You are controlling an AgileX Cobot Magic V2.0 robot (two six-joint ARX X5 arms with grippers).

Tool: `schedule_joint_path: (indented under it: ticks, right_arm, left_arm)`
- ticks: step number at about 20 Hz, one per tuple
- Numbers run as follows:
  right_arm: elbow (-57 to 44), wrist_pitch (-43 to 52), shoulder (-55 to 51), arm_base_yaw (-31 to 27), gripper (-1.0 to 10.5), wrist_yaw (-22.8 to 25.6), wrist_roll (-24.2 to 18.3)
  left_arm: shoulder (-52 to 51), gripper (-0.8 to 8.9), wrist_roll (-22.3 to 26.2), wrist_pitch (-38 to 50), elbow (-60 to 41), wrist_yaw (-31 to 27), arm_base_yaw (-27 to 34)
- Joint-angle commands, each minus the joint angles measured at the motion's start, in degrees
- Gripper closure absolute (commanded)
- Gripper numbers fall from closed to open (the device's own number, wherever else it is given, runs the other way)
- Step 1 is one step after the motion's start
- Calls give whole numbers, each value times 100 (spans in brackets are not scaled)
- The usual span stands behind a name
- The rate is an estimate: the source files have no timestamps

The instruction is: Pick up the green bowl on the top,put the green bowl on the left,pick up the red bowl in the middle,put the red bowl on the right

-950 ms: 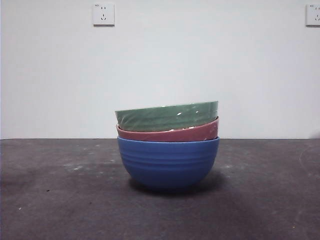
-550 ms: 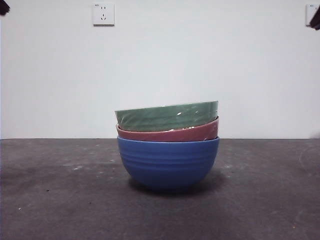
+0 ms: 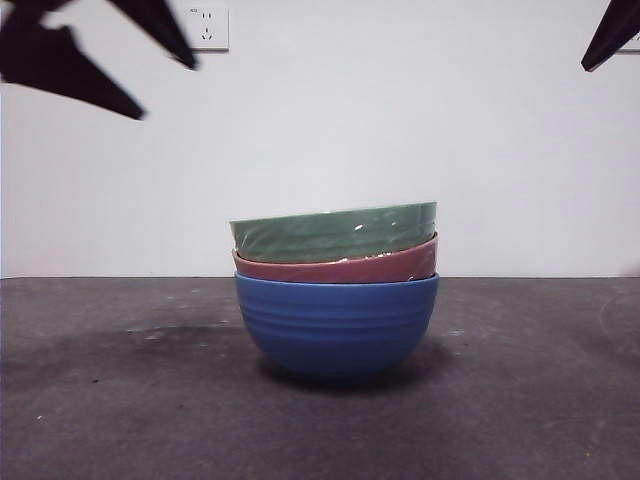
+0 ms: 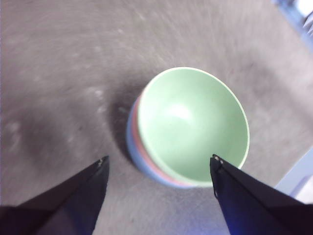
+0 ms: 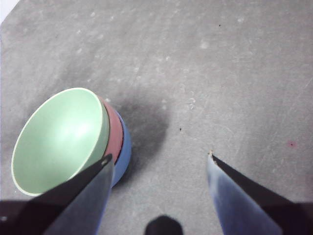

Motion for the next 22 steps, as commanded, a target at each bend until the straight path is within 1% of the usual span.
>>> schedule_joint_path:
  ticks: [1,3,5,7,10,17,18,19,22]
  right_arm:
    - [20,28,13,9,631,-9,-20]
    - [17,28,13,9,631,-9,-22]
    - [20,28,13,9,632,-7,-22]
    - [17,28,13,9,632,-4,-22]
    - [17,28,13,9,632,0,-22]
    - [17,31,13,9,633,11,-22]
    - [17,31,13,9,633,11,-22]
    - [17,31,13,9,633,11,-22]
    - [17,31,13,9,633,11,-22]
  left_arm:
    - [763,471,317,-295,612,-750,-553]
    - [1362,471,511,-568,1095,-1285,-841]
    - [1849,472,597,-638,1379,-1532,-994]
    - [2164,472,680,-581,1434,-1543,-1036]
    - [2570,478,682,-592,1434,-1628,-1036]
    - [2929,482,730,-509,1434,-1622,-1064]
    - [2935,513,730,-509,1434,-1628,-1064]
    - [2935,566,730,-501,1434,-1631,-1064]
    - [2935,764,726,-498,1434,-1657,-1067]
